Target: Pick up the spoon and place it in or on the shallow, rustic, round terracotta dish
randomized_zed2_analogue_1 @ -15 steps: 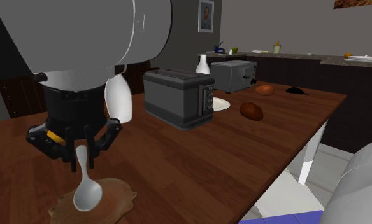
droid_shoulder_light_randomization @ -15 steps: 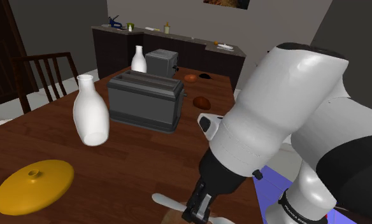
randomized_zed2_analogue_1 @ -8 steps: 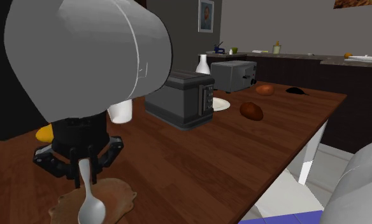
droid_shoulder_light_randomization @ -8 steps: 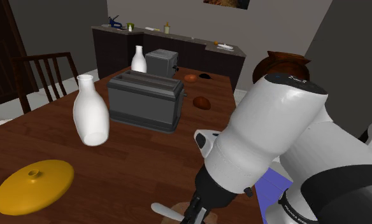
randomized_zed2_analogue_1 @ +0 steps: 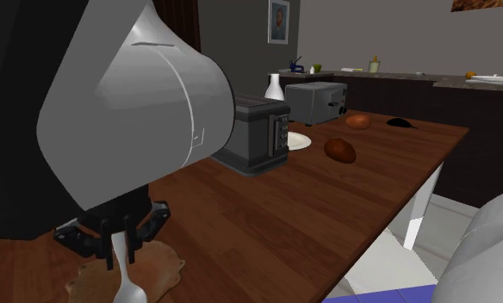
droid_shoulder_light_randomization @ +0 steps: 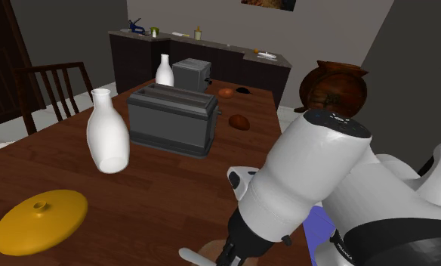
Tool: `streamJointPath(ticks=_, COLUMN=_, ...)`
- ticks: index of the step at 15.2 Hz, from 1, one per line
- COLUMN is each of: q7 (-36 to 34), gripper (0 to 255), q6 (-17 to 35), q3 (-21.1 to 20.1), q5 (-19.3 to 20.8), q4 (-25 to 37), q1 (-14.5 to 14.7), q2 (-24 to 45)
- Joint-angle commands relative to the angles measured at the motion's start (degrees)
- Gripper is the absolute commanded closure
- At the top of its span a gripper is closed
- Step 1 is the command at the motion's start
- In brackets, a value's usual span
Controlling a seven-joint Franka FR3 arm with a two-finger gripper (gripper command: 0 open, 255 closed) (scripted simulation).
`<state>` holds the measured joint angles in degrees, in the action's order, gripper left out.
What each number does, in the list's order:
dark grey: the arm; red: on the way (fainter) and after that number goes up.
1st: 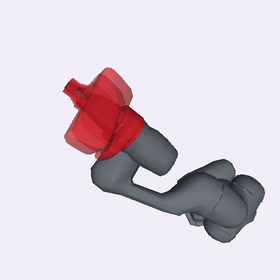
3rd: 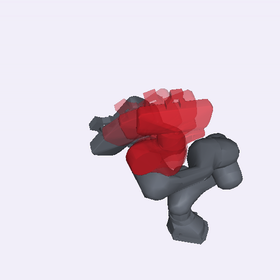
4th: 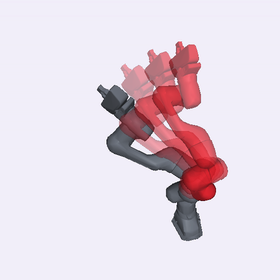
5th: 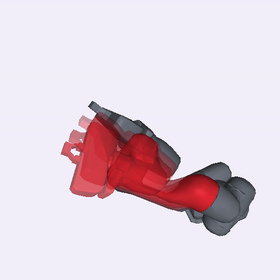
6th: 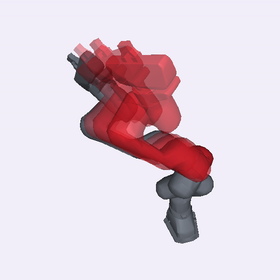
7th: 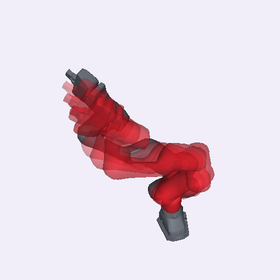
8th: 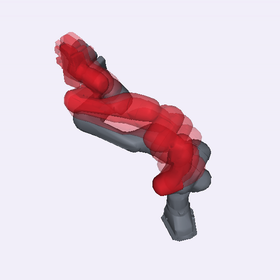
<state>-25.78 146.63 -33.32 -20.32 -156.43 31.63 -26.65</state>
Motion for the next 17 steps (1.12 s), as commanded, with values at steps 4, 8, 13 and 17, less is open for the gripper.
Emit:
streamJointPath(ticks=4, q7=0.0, gripper=255, q6=0.1, q3=-0.1, q5=0.0, q4=0.0, q1=0.0, q2=0.1)
streamJointPath(ticks=8, q7=0.0, gripper=0, q6=0.1, q3=-0.1, q5=0.0, q4=0.0, q1=0.0, q2=0.1)
streamJointPath(ticks=13, q7=0.6, gripper=0, q6=-7.8, q3=2.6, q5=-0.4, q4=1.4, q1=1.5, q2=-6.4)
streamJointPath(ticks=17, q7=0.6, gripper=0, q6=-9.8, q3=3.3, q5=-0.3, q4=1.9, q1=1.8, q2=-7.9)
